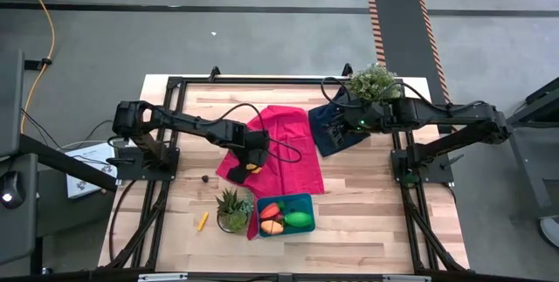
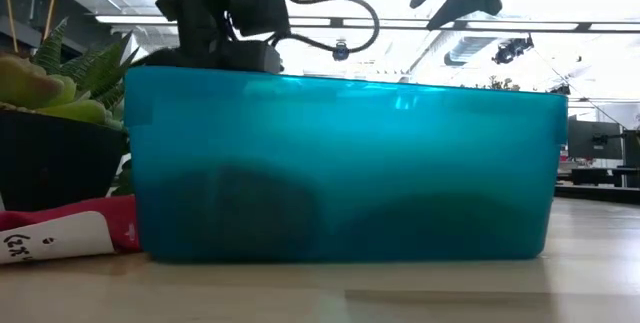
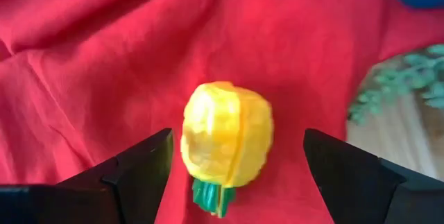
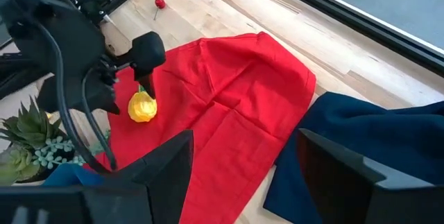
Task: Pick and placing Produce into tupperware
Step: Put the yellow pineapple into the blue bin
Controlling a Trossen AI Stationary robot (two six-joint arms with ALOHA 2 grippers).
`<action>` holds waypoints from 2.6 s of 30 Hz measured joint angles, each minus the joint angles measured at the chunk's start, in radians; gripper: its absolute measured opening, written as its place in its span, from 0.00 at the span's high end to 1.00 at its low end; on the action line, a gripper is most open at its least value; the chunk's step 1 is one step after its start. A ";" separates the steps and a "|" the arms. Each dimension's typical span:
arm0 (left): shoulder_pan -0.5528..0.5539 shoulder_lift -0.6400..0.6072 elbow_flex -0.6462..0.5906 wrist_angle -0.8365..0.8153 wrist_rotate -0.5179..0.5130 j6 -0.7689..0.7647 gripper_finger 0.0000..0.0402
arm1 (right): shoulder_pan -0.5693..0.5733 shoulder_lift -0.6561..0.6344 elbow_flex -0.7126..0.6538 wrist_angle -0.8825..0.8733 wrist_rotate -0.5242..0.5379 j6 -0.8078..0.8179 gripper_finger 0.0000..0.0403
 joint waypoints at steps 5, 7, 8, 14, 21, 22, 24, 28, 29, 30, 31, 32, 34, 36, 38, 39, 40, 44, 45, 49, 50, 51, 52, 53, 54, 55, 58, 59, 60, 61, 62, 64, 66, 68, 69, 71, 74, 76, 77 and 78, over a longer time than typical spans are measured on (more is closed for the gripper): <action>0.000 0.021 0.000 0.008 -0.014 0.002 0.22 | 0.000 0.000 0.000 0.000 0.000 0.003 0.40; 0.000 0.033 0.001 0.021 -0.010 0.008 0.22 | 0.000 0.000 0.000 0.000 0.000 0.003 0.40; 0.000 0.033 -0.001 0.009 -0.004 0.009 0.22 | 0.000 0.000 0.000 0.000 0.002 0.003 0.40; 0.000 0.047 0.000 0.026 0.007 0.014 0.22 | 0.000 0.000 0.000 0.000 0.009 0.003 0.40; 0.000 0.062 0.000 0.025 0.010 0.018 0.22 | 0.000 0.000 0.000 -0.001 0.018 0.003 0.40; 0.000 0.062 0.000 0.021 0.009 0.018 0.22 | 0.000 0.000 0.000 -0.001 0.019 0.003 0.40; 0.000 0.062 0.000 0.027 0.009 0.019 0.22 | 0.000 0.000 0.000 -0.001 0.024 0.003 0.40; 0.000 0.062 0.000 0.027 0.009 0.020 0.22 | 0.000 0.000 0.000 -0.001 0.026 0.003 0.40; 0.000 0.062 0.000 0.026 0.009 0.020 0.22 | 0.000 0.000 0.000 -0.001 0.026 0.003 0.40; 0.000 0.062 0.000 0.027 0.007 0.019 0.22 | 0.000 0.000 0.000 -0.001 0.028 0.003 0.40; 0.000 0.062 0.000 0.028 0.004 0.019 0.22 | 0.000 0.000 0.000 -0.001 0.034 0.003 0.40; 0.000 0.062 0.000 0.029 -0.001 0.019 0.22 | 0.000 0.000 0.000 -0.001 0.037 0.003 0.40; 0.000 0.062 0.000 0.028 -0.015 0.019 0.22 | 0.000 0.000 0.000 -0.001 0.042 0.003 0.40; 0.000 0.062 0.000 0.028 -0.017 0.019 0.22 | 0.000 0.000 0.000 -0.001 0.042 0.002 0.40; 0.000 0.062 0.000 0.028 -0.018 0.019 0.23 | 0.000 0.000 0.000 -0.001 0.042 -0.001 0.40; 0.000 0.062 0.000 0.028 -0.017 0.019 0.24 | 0.000 0.000 0.000 -0.001 0.042 -0.001 0.40; 0.000 0.062 0.000 0.028 -0.017 0.019 0.25 | 0.000 0.000 0.000 -0.001 0.043 -0.001 0.40; 0.000 0.062 0.000 0.027 -0.017 0.019 0.32 | 0.000 0.000 0.000 -0.001 0.046 -0.001 0.40; 0.000 0.061 0.000 0.027 -0.017 0.019 0.34 | 0.000 0.000 0.000 -0.001 0.047 -0.001 0.40; 0.000 0.061 0.000 0.027 -0.017 0.019 0.40 | 0.000 0.000 0.000 -0.001 0.048 -0.001 0.40; 0.000 0.061 0.000 0.027 -0.017 0.019 0.41 | 0.000 0.000 0.000 -0.001 0.048 -0.001 0.40; 0.000 0.061 0.000 0.027 -0.017 0.019 0.43 | 0.000 0.000 0.000 -0.001 0.048 -0.001 0.40; 0.000 0.060 0.000 0.027 -0.017 0.019 0.44 | 0.000 0.000 0.000 -0.001 0.048 -0.001 0.40; 0.000 0.060 0.000 0.027 -0.017 0.019 0.44 | 0.000 0.000 0.000 -0.001 0.048 -0.001 0.40; 0.000 0.060 0.000 0.027 -0.018 0.018 0.45 | 0.000 0.000 0.000 -0.001 0.048 -0.001 0.40; 0.000 0.060 0.000 0.027 -0.017 0.018 0.46 | 0.000 0.000 0.000 -0.001 0.048 -0.001 0.40; 0.000 0.060 0.000 0.027 -0.018 0.018 0.47 | 0.000 0.000 0.000 -0.001 0.048 0.003 0.40; 0.000 0.060 0.000 0.027 -0.017 0.017 0.47 | 0.000 0.000 0.000 -0.001 0.049 0.003 0.40; 0.000 0.060 0.000 0.027 -0.017 0.015 0.47 | 0.000 0.000 0.000 -0.001 0.049 0.003 0.40; 0.000 0.060 0.000 0.026 -0.017 0.015 0.47 | 0.000 0.000 0.000 -0.001 0.049 0.003 0.40; 0.000 0.060 0.000 0.026 -0.017 0.012 0.47 | 0.000 0.000 0.000 -0.001 0.049 0.003 0.40; 0.000 0.060 0.000 0.026 -0.017 -0.002 0.47 | 0.000 0.000 0.000 -0.001 0.049 0.003 0.40; 0.000 0.060 0.000 0.025 -0.017 -0.013 0.47 | 0.000 0.000 0.000 -0.001 0.049 0.003 0.40; 0.000 0.060 0.000 0.025 -0.017 -0.028 0.47 | 0.000 0.000 0.000 -0.001 0.049 0.003 0.40; 0.000 0.060 0.000 0.025 -0.017 -0.034 0.47 | 0.000 0.000 0.000 -0.001 0.049 0.003 0.40; 0.000 0.060 0.000 0.024 -0.017 -0.042 0.48 | 0.000 0.000 0.000 -0.001 0.049 0.003 0.40; 0.000 0.054 0.000 0.018 -0.017 -0.060 0.48 | 0.000 0.000 0.000 -0.001 0.049 0.003 0.40; 0.000 0.052 0.009 0.003 -0.017 -0.062 0.47 | 0.000 0.000 0.000 -0.001 0.049 0.003 0.40; 0.000 0.052 0.021 -0.014 -0.018 -0.063 0.47 | 0.000 0.000 0.000 -0.001 0.049 0.003 0.40; 0.000 0.052 0.036 -0.028 -0.018 -0.064 0.47 | 0.000 0.000 0.000 -0.001 0.049 0.003 0.40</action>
